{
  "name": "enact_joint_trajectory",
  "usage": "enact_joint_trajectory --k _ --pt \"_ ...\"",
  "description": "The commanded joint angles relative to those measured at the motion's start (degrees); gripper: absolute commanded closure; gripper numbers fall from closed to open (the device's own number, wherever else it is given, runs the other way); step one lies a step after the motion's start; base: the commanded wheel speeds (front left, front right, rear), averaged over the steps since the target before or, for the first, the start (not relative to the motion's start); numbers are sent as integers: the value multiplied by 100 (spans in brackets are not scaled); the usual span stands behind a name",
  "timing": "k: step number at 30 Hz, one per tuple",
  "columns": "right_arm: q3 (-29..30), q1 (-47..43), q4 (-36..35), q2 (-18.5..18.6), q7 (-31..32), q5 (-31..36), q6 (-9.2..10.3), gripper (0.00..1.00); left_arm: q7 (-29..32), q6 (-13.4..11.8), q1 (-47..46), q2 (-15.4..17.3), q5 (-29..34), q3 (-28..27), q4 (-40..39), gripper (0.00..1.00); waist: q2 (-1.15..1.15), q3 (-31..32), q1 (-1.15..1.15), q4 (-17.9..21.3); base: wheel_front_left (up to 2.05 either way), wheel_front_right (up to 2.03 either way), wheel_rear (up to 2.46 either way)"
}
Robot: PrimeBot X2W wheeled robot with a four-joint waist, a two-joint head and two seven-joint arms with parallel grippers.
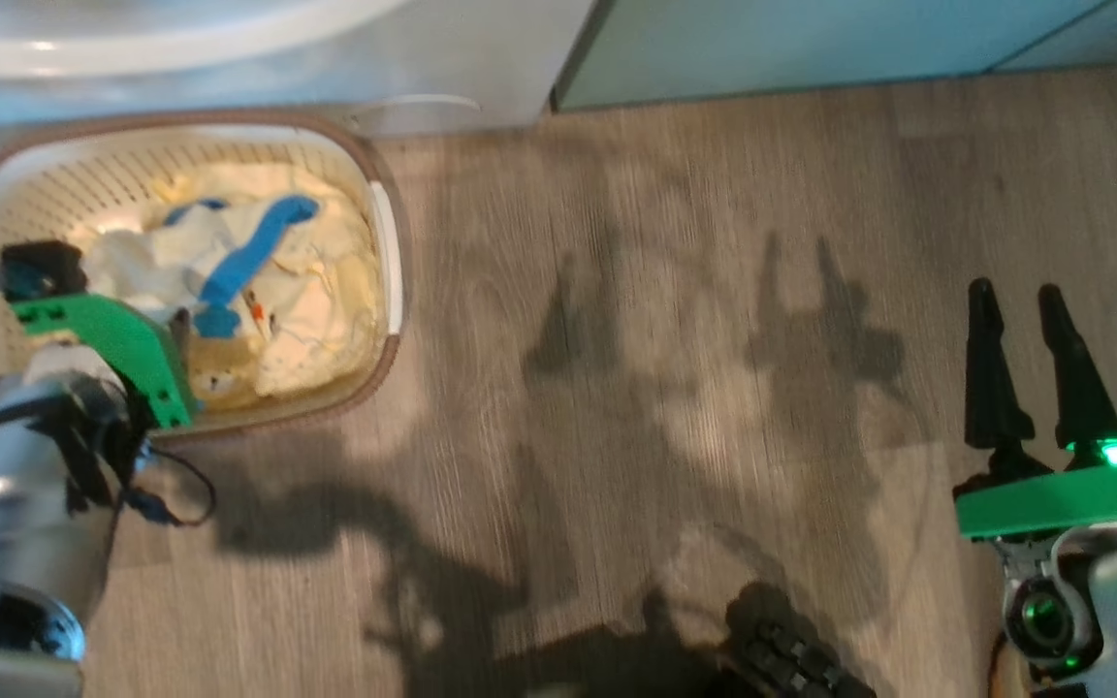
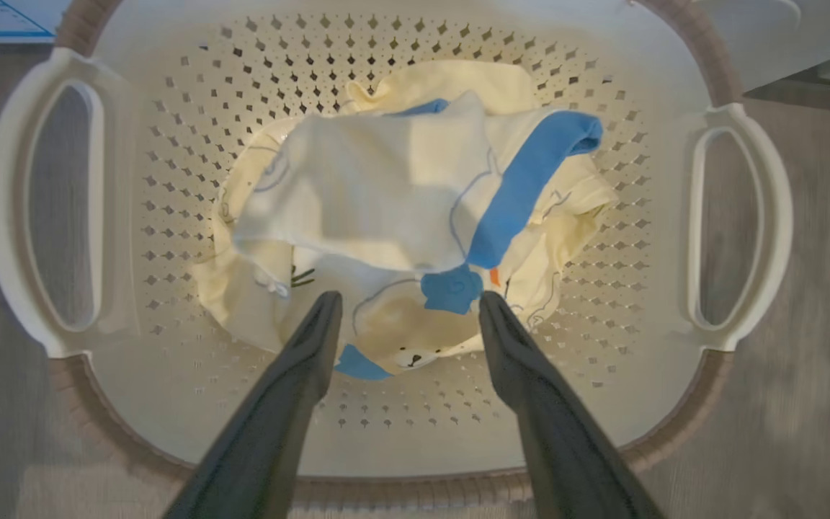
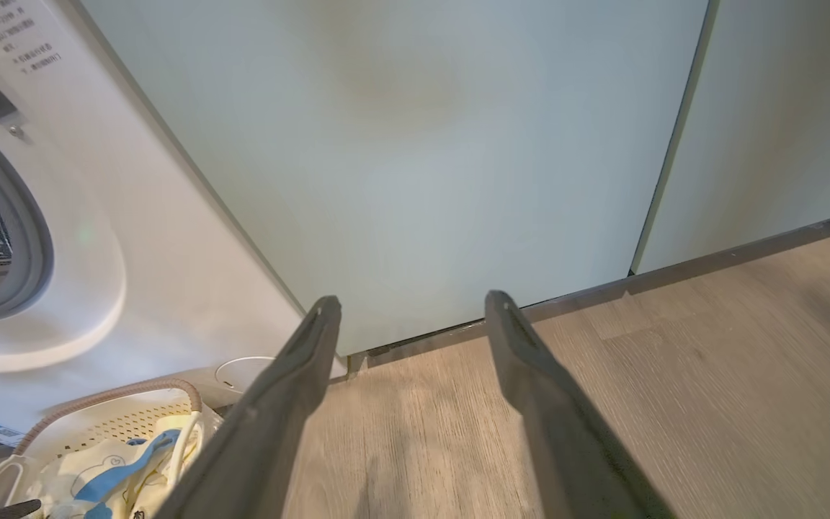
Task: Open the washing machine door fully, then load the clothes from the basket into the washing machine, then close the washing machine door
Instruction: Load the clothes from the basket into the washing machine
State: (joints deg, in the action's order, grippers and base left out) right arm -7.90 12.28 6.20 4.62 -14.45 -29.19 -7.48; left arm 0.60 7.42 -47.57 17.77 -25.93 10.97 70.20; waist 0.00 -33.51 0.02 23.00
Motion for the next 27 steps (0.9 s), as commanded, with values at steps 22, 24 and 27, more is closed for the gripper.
enact_joint_trajectory --k 22,24,27 --pt "-111 470 -309 -106 -55 -16 -1 0 276 7 -1060 697 -394 49 252 0 0 -1404 -2 219 0 0 0" --pt "-101 480 -321 -115 -55 -16 -1 0 285 7 -1111 716 -407 81 264 0 0 -1464 -2 231 0 0 0" --pt "-99 496 -325 -127 -55 -6 -1 0 298 7 -1188 712 -446 141 262 0 0 -1540 -2 236 0 0 0"
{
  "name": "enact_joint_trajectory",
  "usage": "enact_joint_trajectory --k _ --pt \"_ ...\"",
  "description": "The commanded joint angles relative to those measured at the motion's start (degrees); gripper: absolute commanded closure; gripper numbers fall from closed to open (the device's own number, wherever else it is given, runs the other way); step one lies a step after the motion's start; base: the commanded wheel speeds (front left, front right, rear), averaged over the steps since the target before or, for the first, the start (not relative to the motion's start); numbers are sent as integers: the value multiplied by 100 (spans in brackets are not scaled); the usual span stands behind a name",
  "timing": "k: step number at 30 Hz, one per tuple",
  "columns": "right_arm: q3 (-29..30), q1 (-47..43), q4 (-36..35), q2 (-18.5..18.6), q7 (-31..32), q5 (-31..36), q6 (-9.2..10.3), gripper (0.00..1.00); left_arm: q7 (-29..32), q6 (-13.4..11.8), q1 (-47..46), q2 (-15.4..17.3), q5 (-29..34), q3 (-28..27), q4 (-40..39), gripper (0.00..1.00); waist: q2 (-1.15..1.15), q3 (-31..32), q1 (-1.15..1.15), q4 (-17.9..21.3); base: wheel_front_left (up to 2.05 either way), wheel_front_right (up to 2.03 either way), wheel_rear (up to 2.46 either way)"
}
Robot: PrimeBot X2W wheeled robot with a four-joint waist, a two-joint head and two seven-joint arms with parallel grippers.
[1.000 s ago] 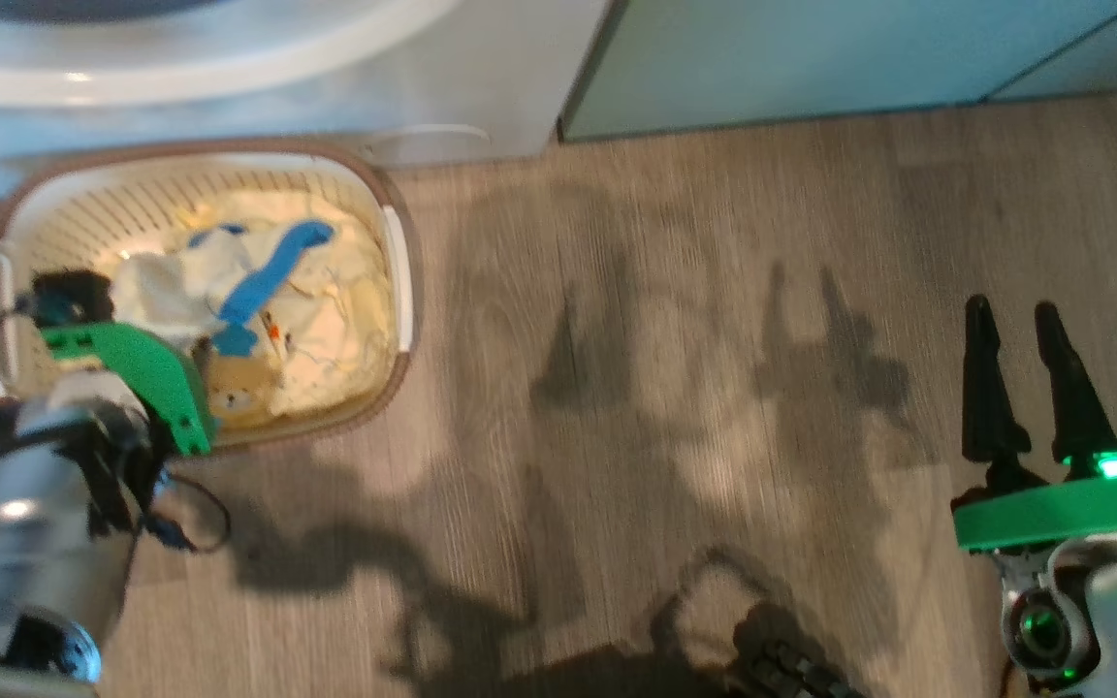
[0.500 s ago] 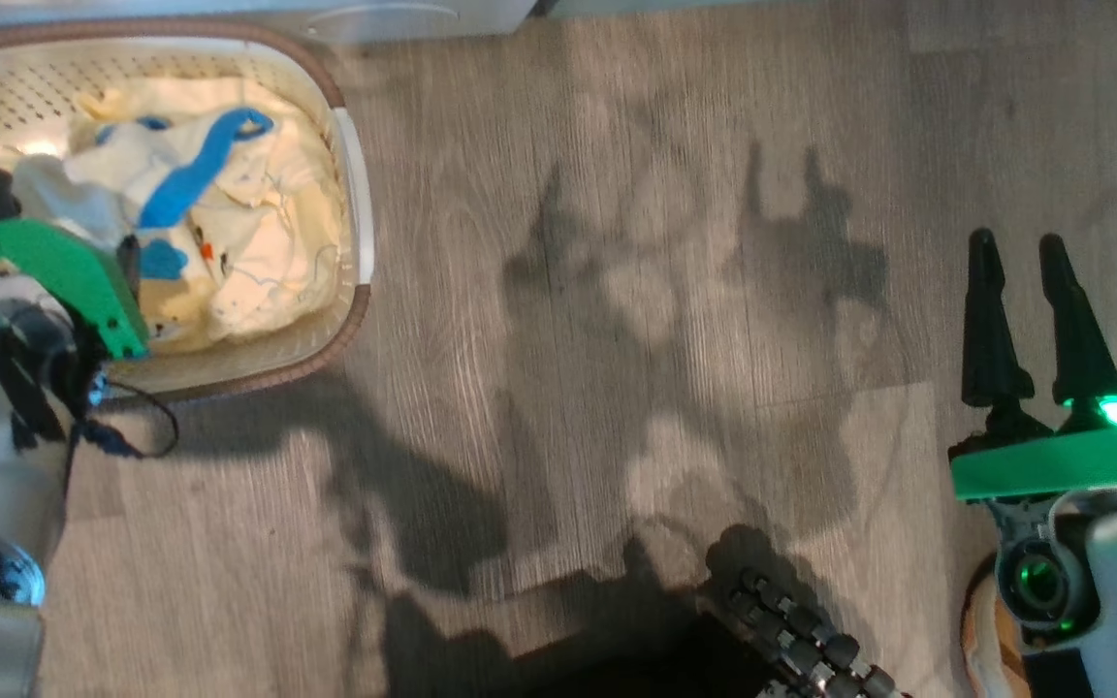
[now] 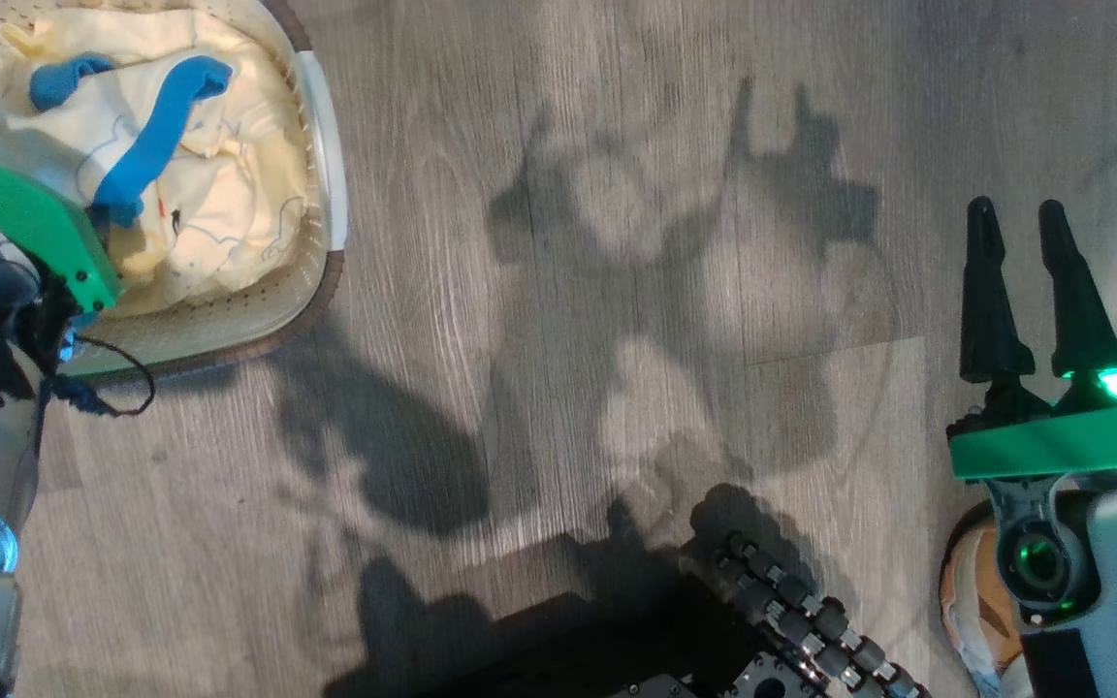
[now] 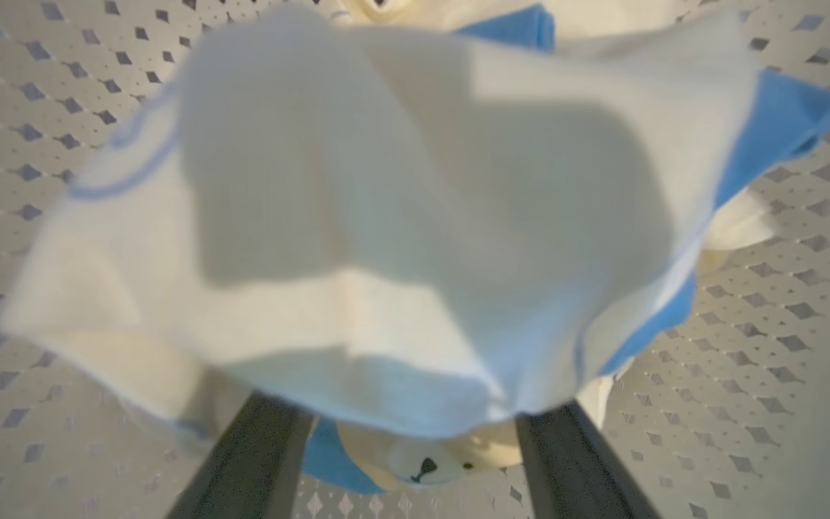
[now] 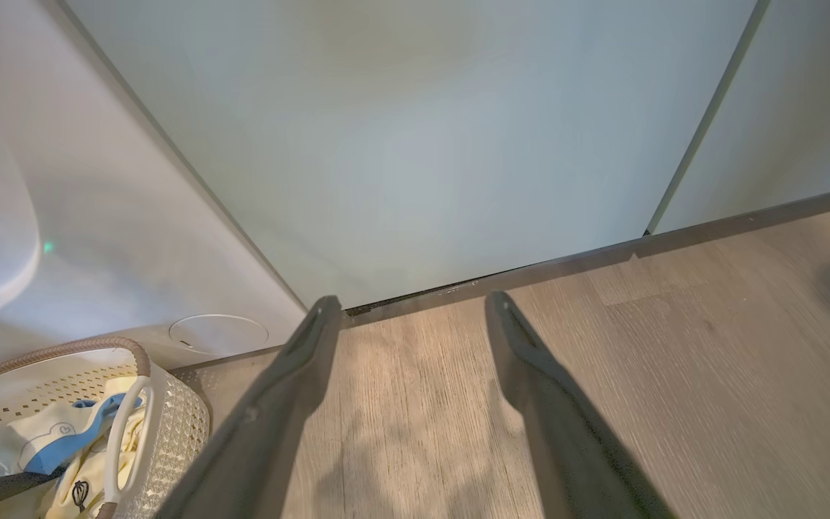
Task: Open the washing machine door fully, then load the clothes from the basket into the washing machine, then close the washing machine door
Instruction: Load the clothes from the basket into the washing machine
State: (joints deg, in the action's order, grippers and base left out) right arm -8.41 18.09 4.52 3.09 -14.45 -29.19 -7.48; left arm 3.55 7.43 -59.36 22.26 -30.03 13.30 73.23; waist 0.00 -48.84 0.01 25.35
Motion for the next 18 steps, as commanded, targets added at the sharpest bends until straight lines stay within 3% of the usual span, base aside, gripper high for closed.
enact_joint_trajectory --k 1,2,3,4,18 --pt "-47 -78 -157 23 -55 0 -1 0 -12 6 -25 262 -45 -60 -52 7 0 -23 -1 0 0 0 0" --pt "-42 -73 -157 20 -55 4 -1 0 -29 6 -38 263 -60 -35 -60 52 0 -36 -1 -5 0 0 0" --pt "-38 -69 -155 17 -55 9 -1 0 -50 6 -48 259 -73 -5 -72 87 0 -46 -1 -11 0 0 0" --pt "-34 -65 -153 15 -55 12 -1 0 -75 6 -51 251 -76 40 -93 100 0 -51 -1 -18 0 0 0" --pt "-9 -208 -64 130 -55 76 -1 0 -781 6 537 -61 -555 611 -429 100 0 664 -1 -335 0 0 0"
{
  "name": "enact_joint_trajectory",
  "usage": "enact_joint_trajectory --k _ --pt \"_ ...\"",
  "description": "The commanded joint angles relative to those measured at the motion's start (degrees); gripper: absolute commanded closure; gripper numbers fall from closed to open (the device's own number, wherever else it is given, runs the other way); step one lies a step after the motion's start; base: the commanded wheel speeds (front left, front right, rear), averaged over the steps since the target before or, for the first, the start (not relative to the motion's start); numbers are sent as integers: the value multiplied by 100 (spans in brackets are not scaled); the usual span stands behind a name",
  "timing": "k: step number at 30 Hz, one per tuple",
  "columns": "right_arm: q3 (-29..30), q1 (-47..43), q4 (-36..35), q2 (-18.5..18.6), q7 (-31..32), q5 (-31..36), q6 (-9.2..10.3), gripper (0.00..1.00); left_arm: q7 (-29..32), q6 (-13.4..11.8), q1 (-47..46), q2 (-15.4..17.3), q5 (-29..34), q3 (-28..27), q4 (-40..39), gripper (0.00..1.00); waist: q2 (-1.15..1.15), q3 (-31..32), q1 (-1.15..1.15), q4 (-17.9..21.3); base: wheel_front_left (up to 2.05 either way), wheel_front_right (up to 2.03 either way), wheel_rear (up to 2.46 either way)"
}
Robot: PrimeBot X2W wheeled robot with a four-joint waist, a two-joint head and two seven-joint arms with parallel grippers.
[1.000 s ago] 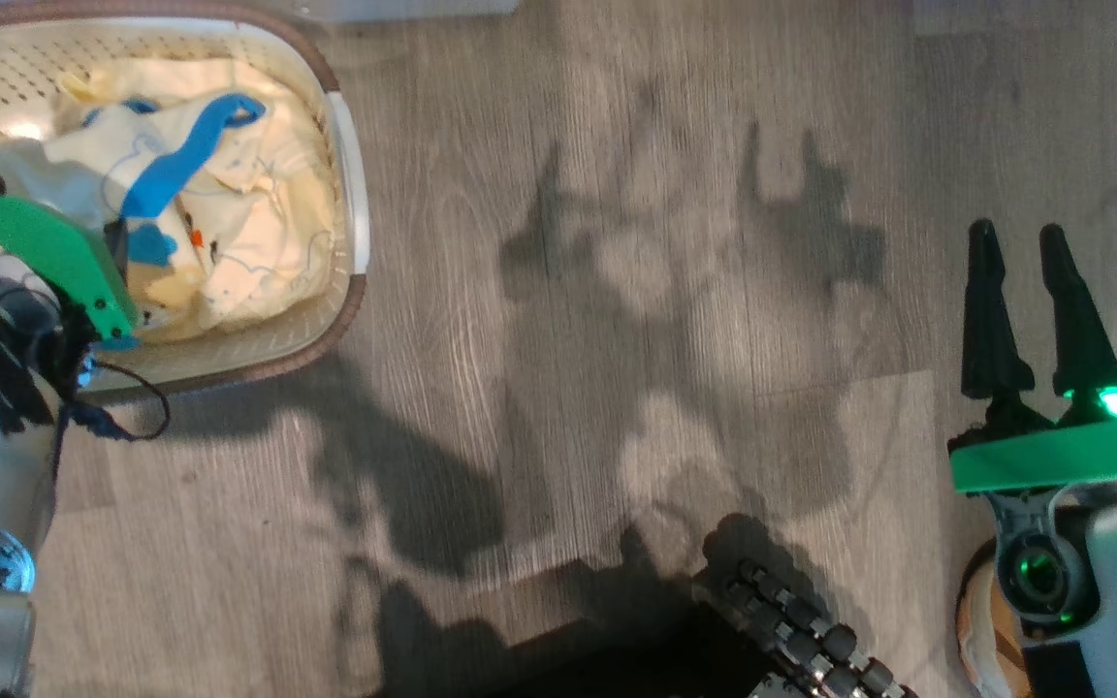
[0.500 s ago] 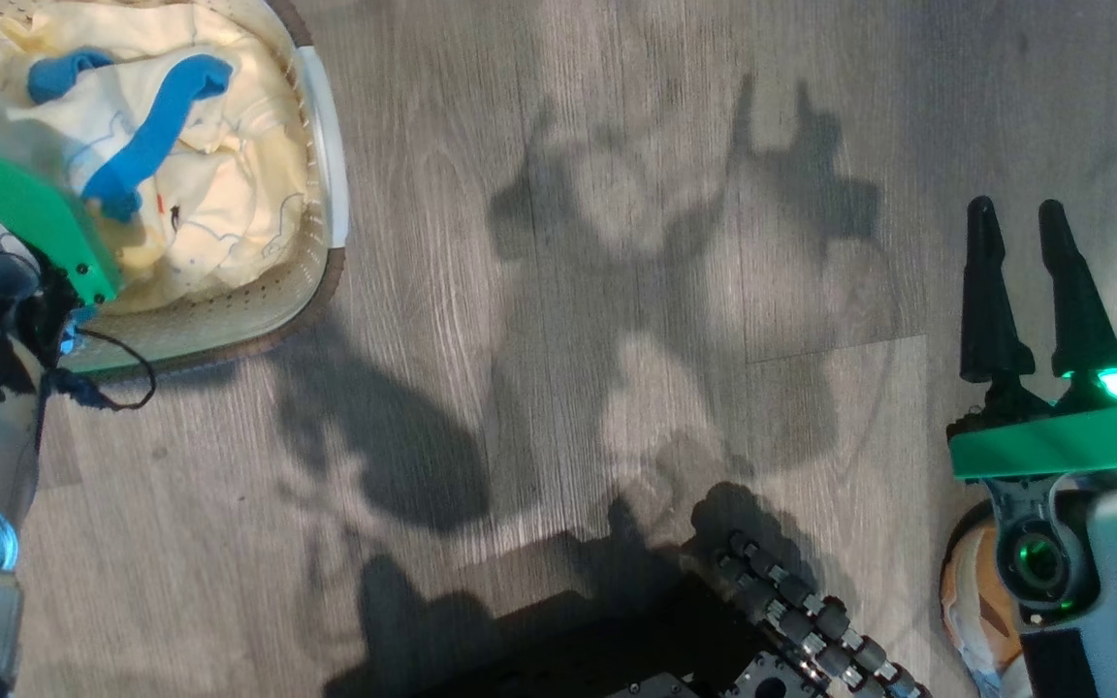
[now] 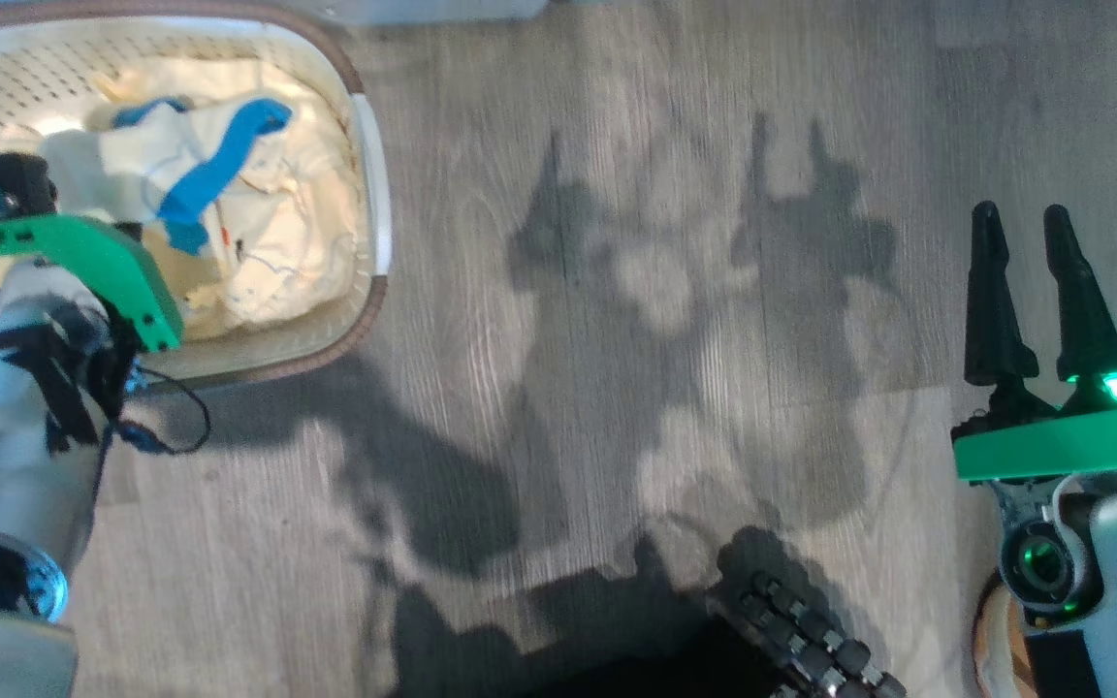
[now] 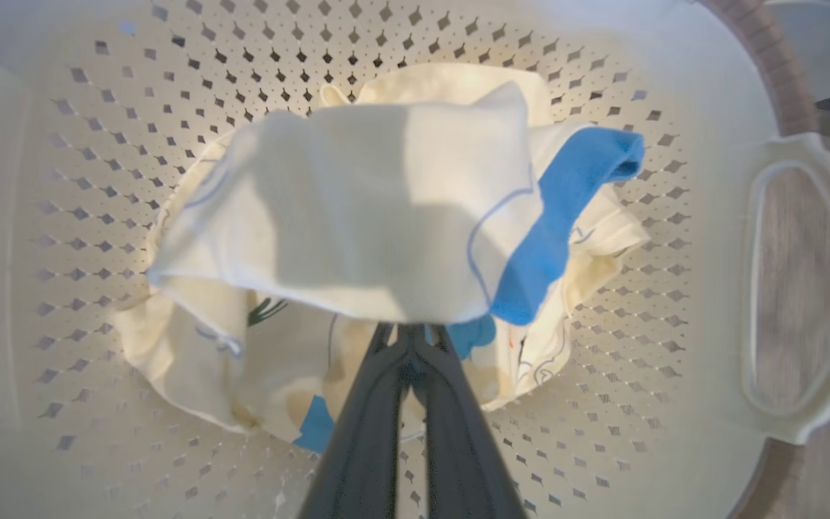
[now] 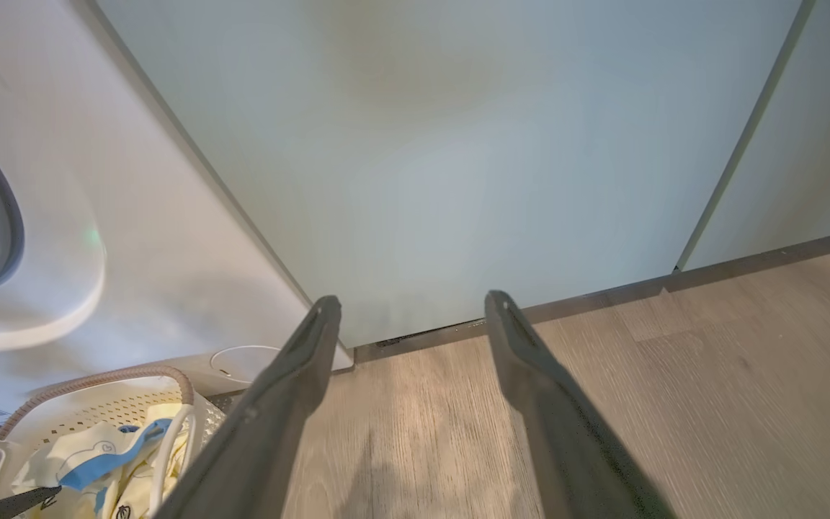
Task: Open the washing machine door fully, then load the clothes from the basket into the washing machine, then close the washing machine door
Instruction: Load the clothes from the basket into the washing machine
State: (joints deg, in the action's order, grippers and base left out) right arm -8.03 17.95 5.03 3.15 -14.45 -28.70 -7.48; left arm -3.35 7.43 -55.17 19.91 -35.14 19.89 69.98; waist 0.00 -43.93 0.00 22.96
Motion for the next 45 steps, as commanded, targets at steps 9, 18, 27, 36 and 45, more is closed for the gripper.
enact_joint_trajectory --k 9,18,27,36,45 --pt "-69 -388 -35 245 -55 34 -1 0 -589 6 641 34 -453 381 -273 100 0 918 0 -310 0 0 0" --pt "-52 -642 26 304 -55 41 -1 0 -1097 6 999 21 -527 576 -281 100 0 1522 0 -422 0 0 0" --pt "13 -910 84 374 -55 39 -1 0 -1163 -99 1603 38 -241 96 -1176 0 0 2210 0 -630 0 0 0" --pt "0 -1130 105 412 -55 61 -1 0 -1164 -236 2565 -133 293 -923 -2441 0 0 2746 0 -735 0 0 0" --pt "76 -1361 102 423 -55 55 -1 0 -1165 -218 3553 -374 956 -1856 -3511 0 0 3080 0 -748 0 0 0"
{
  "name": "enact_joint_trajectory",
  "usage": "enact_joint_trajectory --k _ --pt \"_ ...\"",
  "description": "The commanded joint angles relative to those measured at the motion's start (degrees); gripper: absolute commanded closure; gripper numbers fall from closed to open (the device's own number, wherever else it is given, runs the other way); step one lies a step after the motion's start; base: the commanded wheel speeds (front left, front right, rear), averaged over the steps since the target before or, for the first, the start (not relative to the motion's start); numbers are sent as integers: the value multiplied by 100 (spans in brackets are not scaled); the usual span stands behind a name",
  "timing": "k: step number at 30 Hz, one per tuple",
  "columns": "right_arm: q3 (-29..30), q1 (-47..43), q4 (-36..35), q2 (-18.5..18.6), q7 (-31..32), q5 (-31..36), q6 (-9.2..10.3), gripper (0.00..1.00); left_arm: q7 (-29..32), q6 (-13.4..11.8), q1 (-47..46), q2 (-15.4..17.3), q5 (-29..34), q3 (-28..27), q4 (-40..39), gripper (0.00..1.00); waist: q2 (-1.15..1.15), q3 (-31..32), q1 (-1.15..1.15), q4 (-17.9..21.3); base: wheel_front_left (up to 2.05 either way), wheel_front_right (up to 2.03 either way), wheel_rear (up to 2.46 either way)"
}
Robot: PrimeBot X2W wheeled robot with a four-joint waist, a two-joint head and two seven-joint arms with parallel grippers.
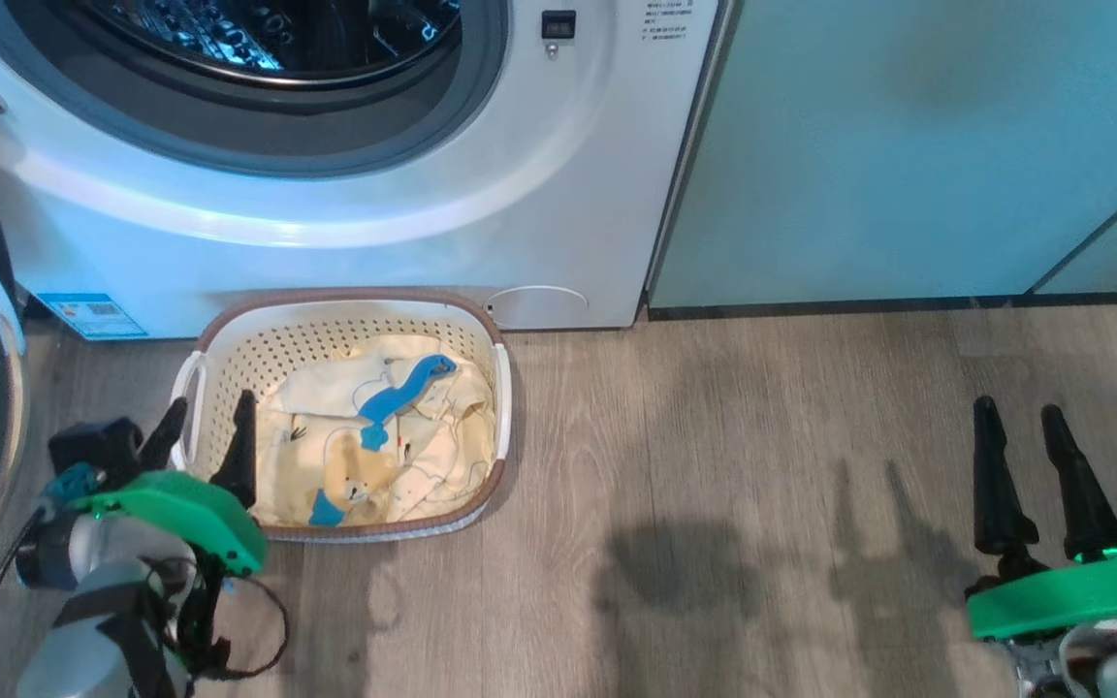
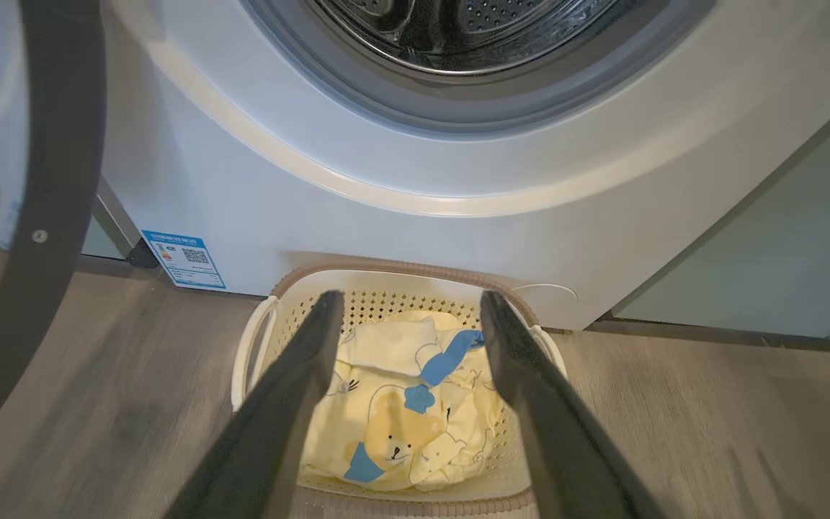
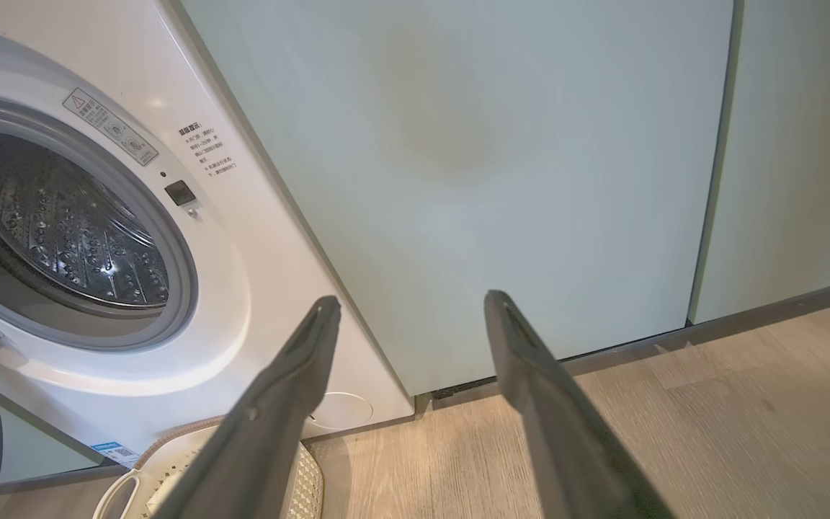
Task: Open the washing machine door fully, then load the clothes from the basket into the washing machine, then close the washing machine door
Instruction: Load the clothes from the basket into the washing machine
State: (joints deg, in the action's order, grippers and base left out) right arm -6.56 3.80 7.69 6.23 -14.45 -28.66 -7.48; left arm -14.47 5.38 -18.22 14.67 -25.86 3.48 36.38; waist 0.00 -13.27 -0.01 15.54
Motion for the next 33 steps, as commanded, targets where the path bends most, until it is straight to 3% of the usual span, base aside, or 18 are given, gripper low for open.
enact_joint_trajectory --k 1,18,33 --pt "-63 38 -159 113 -55 53 -1 0 -52 1 -68 113 85 -292 -242 0 0 40 1 -15 0 0 0" --pt "96 -253 -195 91 -55 104 -1 0 -52 159 819 -389 852 -988 -1380 0 0 483 1 -313 0 0 0" --pt "3 -297 -186 140 -55 85 -1 0 -52 209 1004 -420 955 -874 -1438 0 0 555 1 -245 0 0 0"
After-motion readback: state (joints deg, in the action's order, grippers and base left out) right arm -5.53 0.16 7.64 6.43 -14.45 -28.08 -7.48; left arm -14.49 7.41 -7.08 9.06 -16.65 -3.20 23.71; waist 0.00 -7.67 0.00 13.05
